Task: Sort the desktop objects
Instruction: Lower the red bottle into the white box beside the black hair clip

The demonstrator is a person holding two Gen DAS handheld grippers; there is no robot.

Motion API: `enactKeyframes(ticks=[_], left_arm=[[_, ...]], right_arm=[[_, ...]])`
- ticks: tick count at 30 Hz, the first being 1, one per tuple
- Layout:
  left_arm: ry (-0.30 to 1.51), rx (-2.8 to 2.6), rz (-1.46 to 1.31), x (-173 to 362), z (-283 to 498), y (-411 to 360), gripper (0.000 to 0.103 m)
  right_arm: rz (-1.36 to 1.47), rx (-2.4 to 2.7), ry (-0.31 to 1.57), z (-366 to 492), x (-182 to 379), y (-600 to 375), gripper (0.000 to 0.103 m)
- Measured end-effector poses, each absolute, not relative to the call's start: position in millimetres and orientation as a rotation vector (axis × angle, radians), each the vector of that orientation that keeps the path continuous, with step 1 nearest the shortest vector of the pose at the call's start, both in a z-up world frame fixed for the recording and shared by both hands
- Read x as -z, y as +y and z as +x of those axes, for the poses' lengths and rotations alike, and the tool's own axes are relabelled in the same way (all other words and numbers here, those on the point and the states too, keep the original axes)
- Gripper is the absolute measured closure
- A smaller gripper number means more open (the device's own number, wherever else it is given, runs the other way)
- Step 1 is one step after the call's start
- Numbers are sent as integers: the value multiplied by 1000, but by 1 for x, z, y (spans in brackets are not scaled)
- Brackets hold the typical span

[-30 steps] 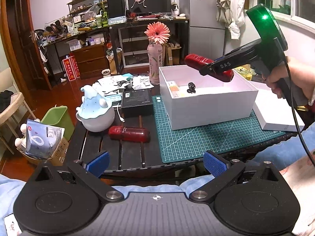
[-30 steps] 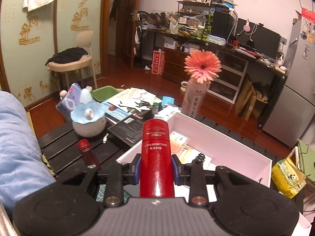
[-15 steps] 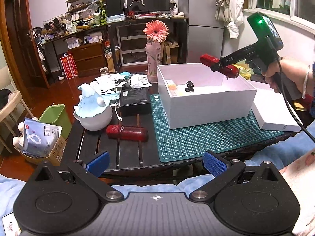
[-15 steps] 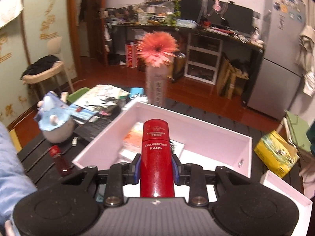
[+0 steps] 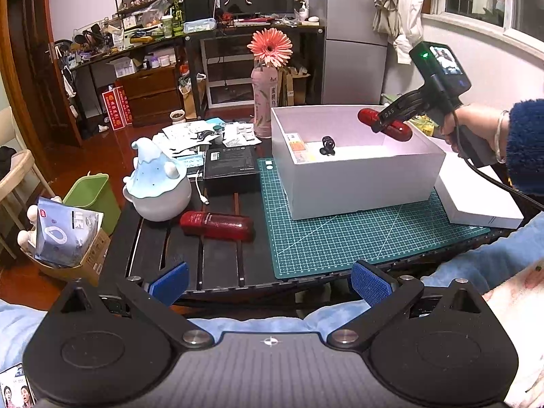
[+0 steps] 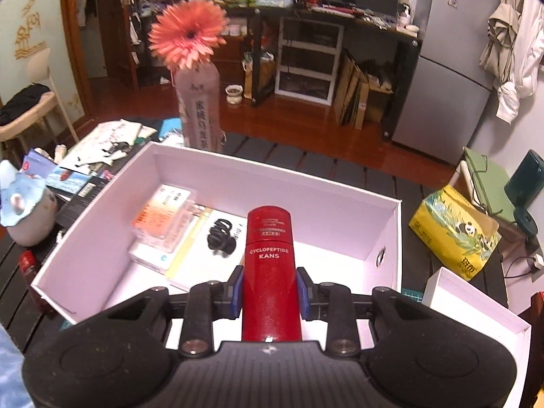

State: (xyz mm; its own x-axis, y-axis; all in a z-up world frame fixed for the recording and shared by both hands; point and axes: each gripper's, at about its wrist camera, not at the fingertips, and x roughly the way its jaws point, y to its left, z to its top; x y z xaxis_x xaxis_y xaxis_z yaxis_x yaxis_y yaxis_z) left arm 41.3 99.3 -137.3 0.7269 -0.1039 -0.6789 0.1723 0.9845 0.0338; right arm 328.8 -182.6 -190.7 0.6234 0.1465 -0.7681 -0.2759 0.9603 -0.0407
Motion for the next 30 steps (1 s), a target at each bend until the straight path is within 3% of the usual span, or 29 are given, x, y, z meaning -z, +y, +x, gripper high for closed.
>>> enactKeyframes(ticks=[30], left_arm=[[729, 131, 100, 141, 41, 102, 0]], right_arm=[[-202, -176, 1082, 409, 251, -175, 74]])
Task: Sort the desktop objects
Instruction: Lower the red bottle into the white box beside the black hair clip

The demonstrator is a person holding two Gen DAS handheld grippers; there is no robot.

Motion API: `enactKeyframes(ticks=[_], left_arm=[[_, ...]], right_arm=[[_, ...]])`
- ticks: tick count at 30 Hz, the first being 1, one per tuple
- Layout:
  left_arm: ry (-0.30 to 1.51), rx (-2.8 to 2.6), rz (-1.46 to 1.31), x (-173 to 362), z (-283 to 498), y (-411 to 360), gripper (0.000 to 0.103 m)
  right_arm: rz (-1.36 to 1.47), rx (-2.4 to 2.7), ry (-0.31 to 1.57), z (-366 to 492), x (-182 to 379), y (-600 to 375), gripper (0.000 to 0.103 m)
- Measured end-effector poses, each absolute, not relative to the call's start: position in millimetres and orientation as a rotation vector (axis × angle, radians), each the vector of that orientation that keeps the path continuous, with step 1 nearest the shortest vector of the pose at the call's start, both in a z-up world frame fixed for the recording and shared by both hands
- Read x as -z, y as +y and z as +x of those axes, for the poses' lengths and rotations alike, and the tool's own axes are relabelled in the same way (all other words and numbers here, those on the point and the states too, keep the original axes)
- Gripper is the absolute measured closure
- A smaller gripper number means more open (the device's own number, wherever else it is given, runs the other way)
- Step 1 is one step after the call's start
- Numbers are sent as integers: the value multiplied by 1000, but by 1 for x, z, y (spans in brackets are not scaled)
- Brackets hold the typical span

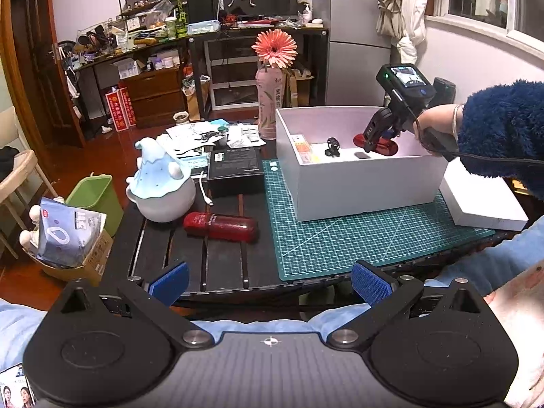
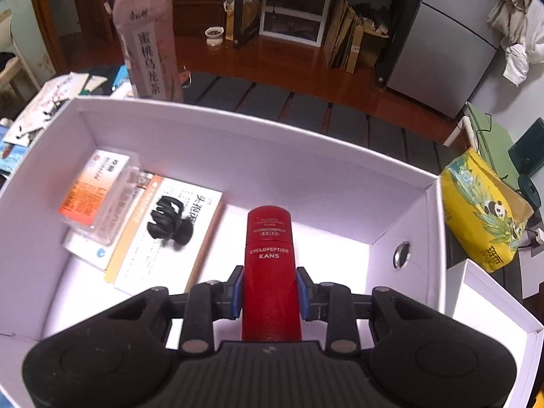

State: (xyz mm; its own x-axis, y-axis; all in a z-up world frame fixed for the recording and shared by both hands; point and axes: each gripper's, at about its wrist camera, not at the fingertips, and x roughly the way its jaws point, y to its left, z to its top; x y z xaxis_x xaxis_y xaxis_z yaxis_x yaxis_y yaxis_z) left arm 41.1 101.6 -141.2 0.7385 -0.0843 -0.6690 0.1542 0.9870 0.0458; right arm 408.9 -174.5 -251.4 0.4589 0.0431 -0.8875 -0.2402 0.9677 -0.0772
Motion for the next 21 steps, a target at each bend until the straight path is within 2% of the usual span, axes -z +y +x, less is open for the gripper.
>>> enactKeyframes(ticks=[21], left_arm=[[718, 143, 82, 140, 41, 103, 0]], right_arm=[[-178, -171, 1113, 427, 255, -175, 74]])
